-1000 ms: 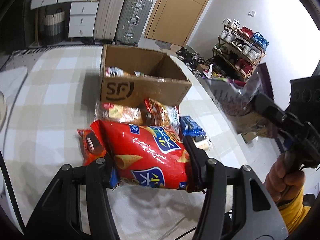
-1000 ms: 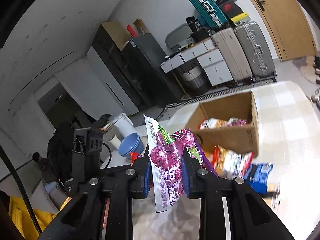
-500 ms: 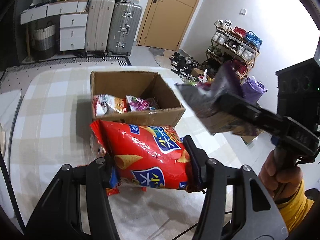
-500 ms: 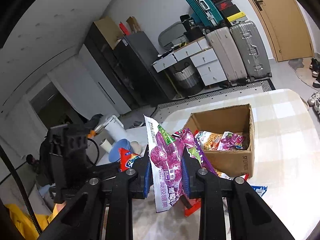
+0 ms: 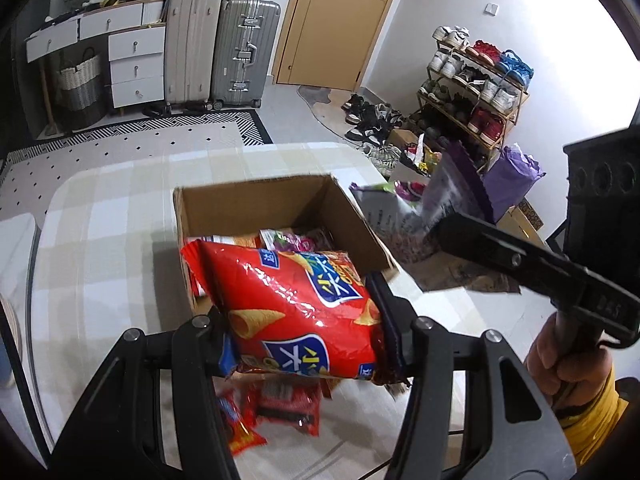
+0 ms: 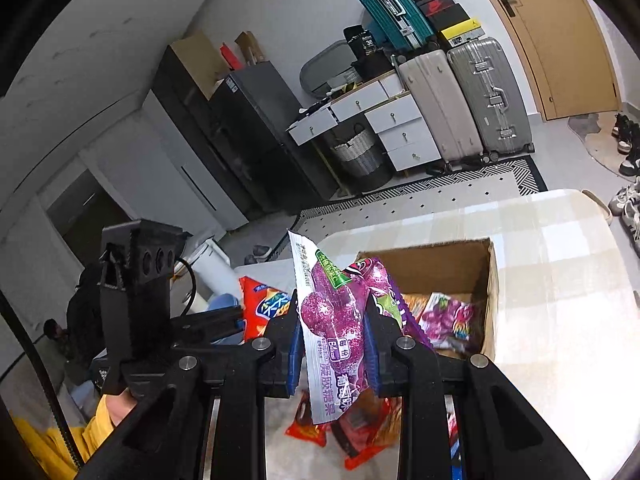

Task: Organize snacks
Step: 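Lift both held bags and carry them toward the cardboard box, then lower both bags into the box and open both grippers to release them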

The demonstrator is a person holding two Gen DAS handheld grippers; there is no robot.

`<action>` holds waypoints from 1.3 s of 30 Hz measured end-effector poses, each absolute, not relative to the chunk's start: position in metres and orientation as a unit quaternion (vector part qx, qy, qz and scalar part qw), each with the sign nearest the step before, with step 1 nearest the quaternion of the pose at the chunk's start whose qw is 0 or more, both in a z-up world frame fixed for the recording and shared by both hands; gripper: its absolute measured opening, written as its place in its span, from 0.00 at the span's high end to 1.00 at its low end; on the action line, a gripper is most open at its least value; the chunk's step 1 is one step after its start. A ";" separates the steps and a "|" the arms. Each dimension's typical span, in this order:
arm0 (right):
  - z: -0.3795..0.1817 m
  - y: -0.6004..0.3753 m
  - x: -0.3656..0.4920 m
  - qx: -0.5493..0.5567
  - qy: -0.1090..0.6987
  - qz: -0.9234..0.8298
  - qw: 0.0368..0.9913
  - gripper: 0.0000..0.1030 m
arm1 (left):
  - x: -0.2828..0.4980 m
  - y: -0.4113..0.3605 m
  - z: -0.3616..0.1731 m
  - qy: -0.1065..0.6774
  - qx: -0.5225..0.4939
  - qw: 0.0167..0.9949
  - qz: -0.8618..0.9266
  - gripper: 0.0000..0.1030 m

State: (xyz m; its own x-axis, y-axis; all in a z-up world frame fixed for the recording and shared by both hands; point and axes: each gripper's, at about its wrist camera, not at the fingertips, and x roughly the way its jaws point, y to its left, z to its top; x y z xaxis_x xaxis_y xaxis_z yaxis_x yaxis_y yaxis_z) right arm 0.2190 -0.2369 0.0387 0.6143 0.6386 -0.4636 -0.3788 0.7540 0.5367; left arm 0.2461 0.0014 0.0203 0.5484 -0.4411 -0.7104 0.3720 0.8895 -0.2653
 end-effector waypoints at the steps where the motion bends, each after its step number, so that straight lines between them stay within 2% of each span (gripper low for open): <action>1: 0.038 -0.236 0.223 0.197 0.331 0.288 0.877 0.76 | 0.253 0.001 0.020 0.416 -0.040 0.879 -0.230 0.50; 10: 0.022 -0.236 0.276 0.199 0.361 0.258 0.874 0.76 | 0.335 -0.012 0.012 0.433 -0.014 0.877 -0.209 0.50; 19: -0.013 -0.229 0.309 0.195 0.403 0.242 0.860 0.76 | 0.384 -0.025 -0.037 0.461 0.005 0.866 -0.194 0.50; 27: -0.033 -0.231 0.317 0.192 0.422 0.232 0.855 0.75 | 0.399 -0.033 -0.072 0.477 0.008 0.859 -0.189 0.49; 39: -0.042 -0.226 0.322 0.181 0.436 0.224 0.852 0.75 | 0.406 -0.040 -0.090 0.484 0.021 0.857 -0.176 0.46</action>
